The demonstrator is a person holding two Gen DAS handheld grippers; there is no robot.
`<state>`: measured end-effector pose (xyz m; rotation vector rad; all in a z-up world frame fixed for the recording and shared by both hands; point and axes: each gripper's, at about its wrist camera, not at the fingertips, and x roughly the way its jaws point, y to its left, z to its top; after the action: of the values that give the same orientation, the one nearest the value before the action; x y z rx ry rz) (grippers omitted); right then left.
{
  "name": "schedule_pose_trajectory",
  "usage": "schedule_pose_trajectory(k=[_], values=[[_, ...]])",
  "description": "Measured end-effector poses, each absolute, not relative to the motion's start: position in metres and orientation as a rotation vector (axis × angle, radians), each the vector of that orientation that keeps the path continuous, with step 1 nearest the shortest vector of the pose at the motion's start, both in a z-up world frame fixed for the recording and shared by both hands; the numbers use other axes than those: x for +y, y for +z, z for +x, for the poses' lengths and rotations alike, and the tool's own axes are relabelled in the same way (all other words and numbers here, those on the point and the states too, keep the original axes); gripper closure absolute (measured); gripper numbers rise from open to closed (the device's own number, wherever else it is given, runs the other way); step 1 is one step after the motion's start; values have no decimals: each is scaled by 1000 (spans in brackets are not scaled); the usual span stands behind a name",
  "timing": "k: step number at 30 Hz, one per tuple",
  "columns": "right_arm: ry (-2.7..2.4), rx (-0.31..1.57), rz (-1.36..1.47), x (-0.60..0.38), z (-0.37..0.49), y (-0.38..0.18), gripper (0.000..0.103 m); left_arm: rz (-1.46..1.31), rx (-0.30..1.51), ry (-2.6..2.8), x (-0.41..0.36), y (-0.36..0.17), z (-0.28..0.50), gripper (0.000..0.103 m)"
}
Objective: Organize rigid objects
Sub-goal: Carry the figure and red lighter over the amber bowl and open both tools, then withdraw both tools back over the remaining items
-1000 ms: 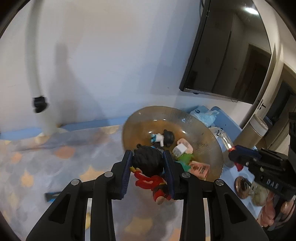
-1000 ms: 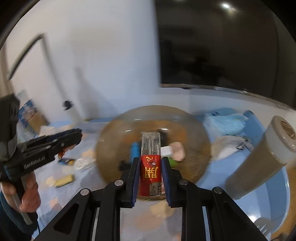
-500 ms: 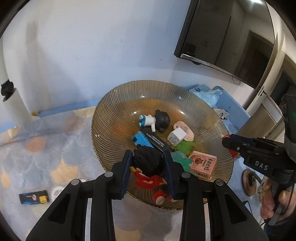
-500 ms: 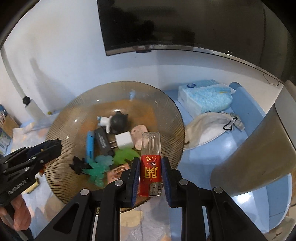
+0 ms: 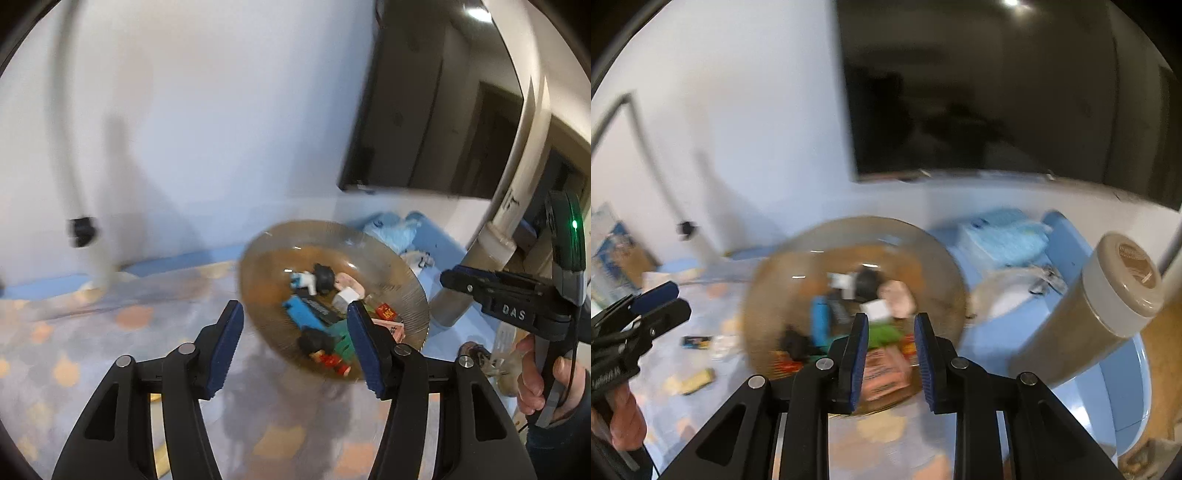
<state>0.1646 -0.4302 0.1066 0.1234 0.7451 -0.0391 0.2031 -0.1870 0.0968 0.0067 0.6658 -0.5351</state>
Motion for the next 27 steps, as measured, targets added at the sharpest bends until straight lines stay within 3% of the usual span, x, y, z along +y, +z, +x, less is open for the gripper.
schedule_pose_trajectory(k=[4,9,15,21,27], values=[[102,737,122,-377,142,113,56,9,610,-452,-130,114,166,43],[233,721,40,-302,115,88,56,-4,604,-354,-65,103,131,35],[310,824,70,-247,116,15,56,-5,734,-192,-5,15,127,36],[307,865,17,-228,123,-30,56,48,781,-138,2,-35,126,35],[289,861,-39,-225,121,-45,55,48,803,-133,3,-48,124,35]])
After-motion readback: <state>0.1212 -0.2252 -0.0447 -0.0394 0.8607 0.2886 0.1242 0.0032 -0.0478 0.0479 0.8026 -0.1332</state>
